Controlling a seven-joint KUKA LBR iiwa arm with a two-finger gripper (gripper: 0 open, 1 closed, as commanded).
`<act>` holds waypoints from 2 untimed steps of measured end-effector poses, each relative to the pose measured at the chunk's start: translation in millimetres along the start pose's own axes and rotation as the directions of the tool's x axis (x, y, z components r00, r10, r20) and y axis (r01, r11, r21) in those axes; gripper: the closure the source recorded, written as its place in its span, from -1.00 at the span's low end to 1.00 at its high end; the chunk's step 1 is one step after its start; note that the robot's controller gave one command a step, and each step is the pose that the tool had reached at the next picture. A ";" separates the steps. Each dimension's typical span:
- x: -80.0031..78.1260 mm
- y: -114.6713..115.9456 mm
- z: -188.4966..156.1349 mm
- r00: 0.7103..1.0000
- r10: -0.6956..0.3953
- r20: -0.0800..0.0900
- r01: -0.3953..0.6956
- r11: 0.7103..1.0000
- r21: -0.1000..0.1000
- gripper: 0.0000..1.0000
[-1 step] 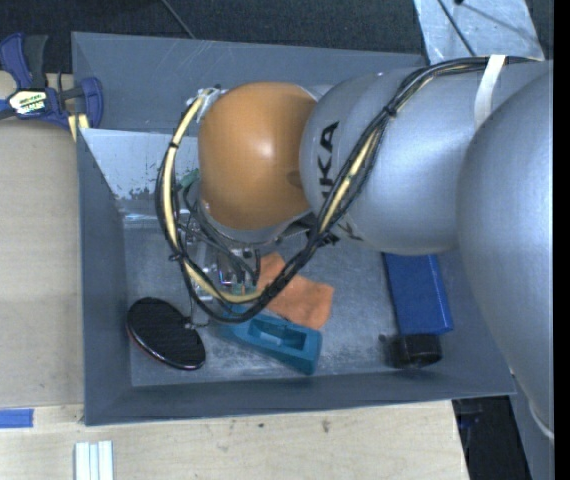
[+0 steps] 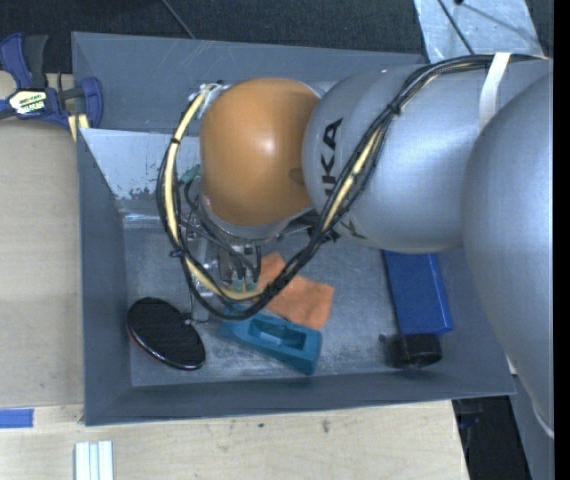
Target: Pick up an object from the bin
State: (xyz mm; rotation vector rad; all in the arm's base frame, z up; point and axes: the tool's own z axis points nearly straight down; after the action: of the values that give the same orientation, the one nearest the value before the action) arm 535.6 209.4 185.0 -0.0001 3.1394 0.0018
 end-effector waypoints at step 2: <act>11.2 -15.3 99.9 0.985 -0.170 0.004 0.170 0.985 0.001 -1.00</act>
Offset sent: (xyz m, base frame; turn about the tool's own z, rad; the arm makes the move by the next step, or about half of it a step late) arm -0.0188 -0.0160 -0.1150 -0.1850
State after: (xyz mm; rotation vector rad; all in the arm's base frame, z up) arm 524.6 194.3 85.1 -0.2673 3.1236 0.0005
